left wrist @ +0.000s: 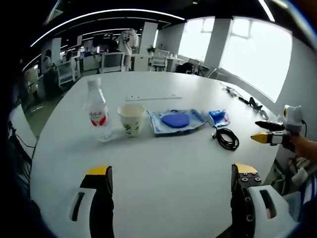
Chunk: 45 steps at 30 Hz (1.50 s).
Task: Arrange the tabletop items into an orderly group along one side of the table until the central work area is clear of visible clutter.
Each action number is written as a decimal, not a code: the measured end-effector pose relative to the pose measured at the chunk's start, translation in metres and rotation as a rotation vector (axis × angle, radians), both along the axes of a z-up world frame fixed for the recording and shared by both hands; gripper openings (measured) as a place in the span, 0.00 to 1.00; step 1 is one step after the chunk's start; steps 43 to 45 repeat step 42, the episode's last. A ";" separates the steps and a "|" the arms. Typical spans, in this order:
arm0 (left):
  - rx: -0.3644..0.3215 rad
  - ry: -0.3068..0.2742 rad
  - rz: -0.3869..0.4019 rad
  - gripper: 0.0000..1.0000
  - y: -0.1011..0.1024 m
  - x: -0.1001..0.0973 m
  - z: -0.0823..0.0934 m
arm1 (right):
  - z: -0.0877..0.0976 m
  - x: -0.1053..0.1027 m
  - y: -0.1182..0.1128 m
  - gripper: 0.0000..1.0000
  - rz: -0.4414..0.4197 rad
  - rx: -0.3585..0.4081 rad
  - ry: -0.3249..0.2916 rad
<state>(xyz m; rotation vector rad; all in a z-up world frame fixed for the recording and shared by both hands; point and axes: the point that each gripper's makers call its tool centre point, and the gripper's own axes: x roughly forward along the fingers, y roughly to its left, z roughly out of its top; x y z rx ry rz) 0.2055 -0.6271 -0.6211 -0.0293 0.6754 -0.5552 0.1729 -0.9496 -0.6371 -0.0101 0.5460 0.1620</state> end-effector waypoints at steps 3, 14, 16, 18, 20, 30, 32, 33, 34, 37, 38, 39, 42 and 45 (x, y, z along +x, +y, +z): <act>0.003 -0.012 0.015 0.99 0.012 -0.001 0.004 | 0.002 -0.003 0.002 0.90 -0.002 0.003 -0.001; 0.012 -0.018 0.037 0.99 0.049 -0.010 0.002 | 0.007 -0.016 0.003 0.90 -0.015 0.029 -0.002; 0.009 -0.022 0.036 0.99 0.054 -0.014 0.003 | 0.009 -0.019 0.002 0.90 -0.022 0.033 -0.005; 0.007 -0.025 0.043 0.99 0.060 -0.017 0.005 | 0.011 -0.023 0.002 0.90 -0.022 0.033 -0.008; 0.002 -0.030 0.047 0.99 0.066 -0.020 0.008 | 0.012 -0.028 0.005 0.90 -0.014 0.040 -0.009; -0.034 -0.055 0.050 0.99 0.084 -0.033 0.016 | 0.012 -0.047 0.015 0.96 -0.002 0.065 0.014; -0.032 -0.050 0.041 0.99 0.085 -0.036 0.014 | 0.015 -0.049 0.013 0.97 -0.002 0.059 0.011; -0.036 -0.044 0.037 0.98 0.085 -0.038 0.013 | 0.018 -0.050 0.011 0.97 -0.006 0.051 0.007; -0.042 -0.039 0.036 0.98 0.085 -0.039 0.012 | 0.020 -0.051 0.010 0.98 -0.007 0.048 0.007; -0.057 -0.032 0.038 0.98 0.085 -0.042 0.011 | 0.022 -0.055 0.004 1.00 -0.018 0.048 0.018; -0.057 -0.033 0.037 0.98 0.085 -0.043 0.011 | 0.023 -0.056 0.003 1.00 -0.018 0.036 0.016; -0.057 -0.033 0.036 0.98 0.085 -0.043 0.011 | 0.025 -0.057 0.001 1.00 -0.017 0.028 0.014; -0.058 -0.026 0.021 0.98 0.083 -0.046 0.009 | 0.026 -0.059 -0.003 1.00 -0.015 0.015 0.013; -0.058 -0.026 0.021 0.98 0.083 -0.046 0.009 | 0.026 -0.059 -0.003 1.00 -0.015 0.015 0.013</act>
